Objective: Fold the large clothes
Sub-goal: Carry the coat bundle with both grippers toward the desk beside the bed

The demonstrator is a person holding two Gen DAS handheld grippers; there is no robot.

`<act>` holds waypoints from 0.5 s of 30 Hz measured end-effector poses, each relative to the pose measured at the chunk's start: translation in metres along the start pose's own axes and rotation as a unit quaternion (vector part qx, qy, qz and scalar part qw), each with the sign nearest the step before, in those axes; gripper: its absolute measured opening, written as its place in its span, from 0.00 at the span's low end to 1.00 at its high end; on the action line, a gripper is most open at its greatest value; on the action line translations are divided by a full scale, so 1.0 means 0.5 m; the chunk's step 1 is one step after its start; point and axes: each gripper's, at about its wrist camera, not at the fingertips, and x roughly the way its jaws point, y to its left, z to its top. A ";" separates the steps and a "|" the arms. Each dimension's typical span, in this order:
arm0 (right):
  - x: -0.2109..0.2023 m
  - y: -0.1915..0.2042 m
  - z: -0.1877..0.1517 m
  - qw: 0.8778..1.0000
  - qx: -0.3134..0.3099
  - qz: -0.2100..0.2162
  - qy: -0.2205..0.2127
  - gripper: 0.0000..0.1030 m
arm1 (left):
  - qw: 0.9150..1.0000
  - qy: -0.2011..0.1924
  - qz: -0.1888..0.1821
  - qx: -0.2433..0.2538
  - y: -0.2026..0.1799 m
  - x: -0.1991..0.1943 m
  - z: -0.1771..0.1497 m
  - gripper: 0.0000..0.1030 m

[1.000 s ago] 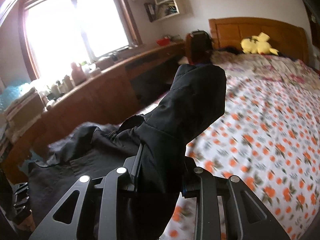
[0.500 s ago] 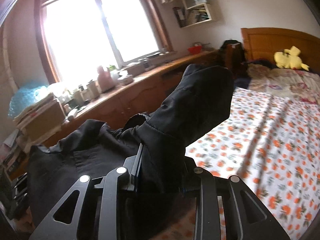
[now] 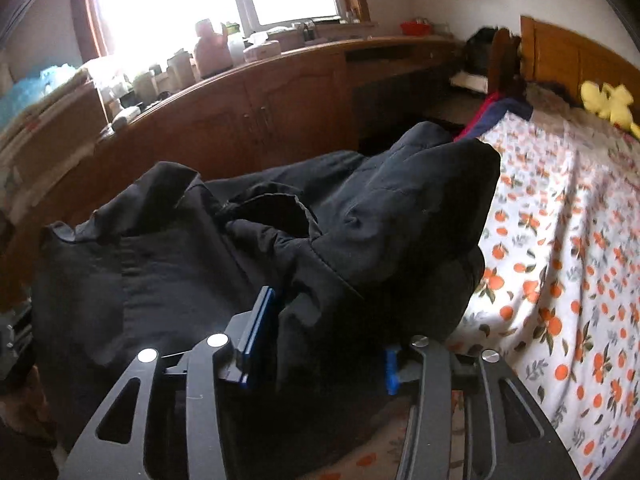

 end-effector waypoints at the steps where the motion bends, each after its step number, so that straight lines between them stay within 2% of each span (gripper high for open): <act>1: -0.005 -0.005 -0.001 1.000 0.000 0.002 0.005 0.52 | 1.000 0.000 0.004 0.004 0.000 0.002 0.000 0.09; 4: -0.029 -0.012 -0.006 1.000 -0.016 -0.004 0.001 0.61 | 1.000 -0.008 0.015 0.008 -0.008 -0.015 -0.001 0.13; 8: -0.075 0.011 -0.024 0.999 -0.042 -0.004 -0.016 0.61 | 0.999 -0.028 0.025 0.007 -0.026 -0.061 -0.002 0.13; 15: -0.137 0.054 -0.066 0.995 -0.088 0.008 -0.038 0.61 | 0.997 -0.073 0.010 0.013 -0.075 -0.159 0.030 0.13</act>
